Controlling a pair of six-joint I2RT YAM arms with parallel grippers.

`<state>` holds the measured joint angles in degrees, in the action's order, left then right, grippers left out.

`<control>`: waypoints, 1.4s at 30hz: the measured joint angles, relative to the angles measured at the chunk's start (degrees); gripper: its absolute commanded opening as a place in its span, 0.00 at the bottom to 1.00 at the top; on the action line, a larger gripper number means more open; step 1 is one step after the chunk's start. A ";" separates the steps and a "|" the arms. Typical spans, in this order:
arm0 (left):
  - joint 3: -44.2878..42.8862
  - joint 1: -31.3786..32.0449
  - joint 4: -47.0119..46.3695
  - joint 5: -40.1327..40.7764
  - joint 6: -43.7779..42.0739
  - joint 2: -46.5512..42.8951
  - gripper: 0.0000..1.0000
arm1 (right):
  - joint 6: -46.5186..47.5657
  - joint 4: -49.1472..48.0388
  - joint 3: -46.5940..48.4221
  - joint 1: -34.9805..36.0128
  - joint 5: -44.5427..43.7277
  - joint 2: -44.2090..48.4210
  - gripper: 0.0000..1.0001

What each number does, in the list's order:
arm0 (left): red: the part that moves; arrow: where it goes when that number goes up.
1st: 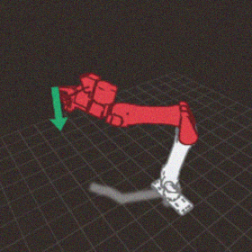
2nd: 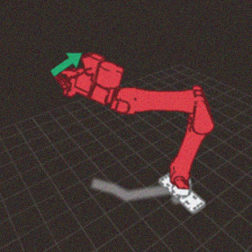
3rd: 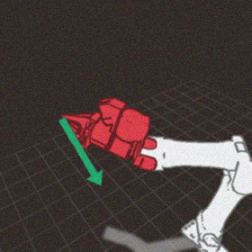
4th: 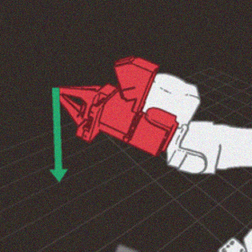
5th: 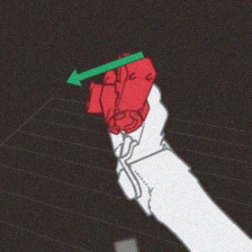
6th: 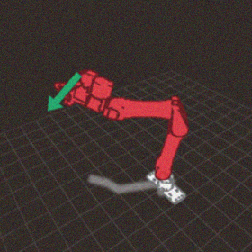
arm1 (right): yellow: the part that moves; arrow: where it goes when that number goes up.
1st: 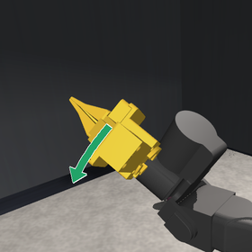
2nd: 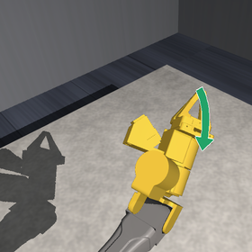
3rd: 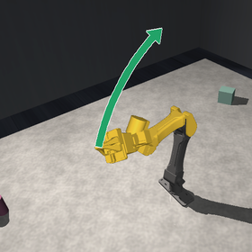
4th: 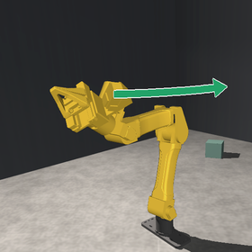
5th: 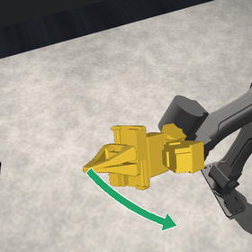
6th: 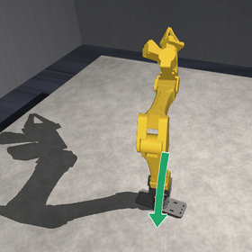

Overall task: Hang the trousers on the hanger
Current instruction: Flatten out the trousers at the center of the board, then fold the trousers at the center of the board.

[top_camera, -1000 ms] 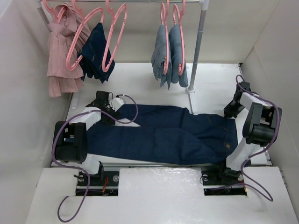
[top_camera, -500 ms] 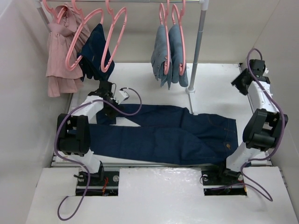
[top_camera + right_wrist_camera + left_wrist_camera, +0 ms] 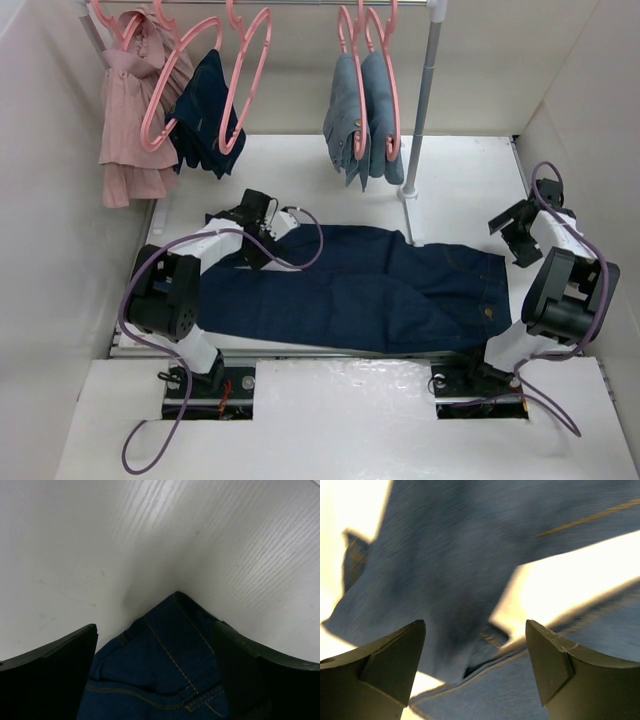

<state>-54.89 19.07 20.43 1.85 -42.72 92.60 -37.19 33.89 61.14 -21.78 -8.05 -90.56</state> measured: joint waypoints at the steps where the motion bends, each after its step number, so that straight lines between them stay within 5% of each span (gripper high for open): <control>1: 0.00 -0.46 -0.55 1.36 0.46 0.13 0.77 | -0.31 -0.24 -0.22 0.00 0.00 -0.81 1.00; 10: 4.11 -1.95 -6.21 12.24 3.87 -1.25 0.75 | 0.24 -1.38 2.12 0.02 -0.39 -9.97 0.96; 14: 5.81 -3.17 -9.27 13.90 4.48 -1.20 0.48 | 1.29 -1.68 2.99 0.02 1.40 -10.80 0.61; 15: 5.86 -3.85 -9.55 14.23 4.63 -0.79 0.34 | 1.42 -1.77 2.99 0.02 1.77 -10.86 0.33; 18: 5.84 -5.88 -10.43 14.78 5.09 1.25 0.13 | 1.84 -2.01 3.04 -0.07 3.26 -11.39 0.00; 19: 5.73 -6.25 -10.51 15.13 5.18 1.64 0.00 | 1.92 -2.14 3.06 -0.07 3.87 -11.47 0.00; 32: -8.85 -8.09 -3.91 14.82 3.89 1.81 0.00 | 4.85 -1.92 10.03 -0.07 8.17 -10.36 0.00; 42: -18.67 -10.25 -0.61 17.29 -2.58 -5.57 0.00 | 6.62 -6.84 14.16 0.15 5.38 7.63 0.00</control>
<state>-73.56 8.82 19.81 19.14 -45.30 87.02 -30.57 27.05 75.31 -21.63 -2.68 -82.94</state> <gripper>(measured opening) 0.010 0.023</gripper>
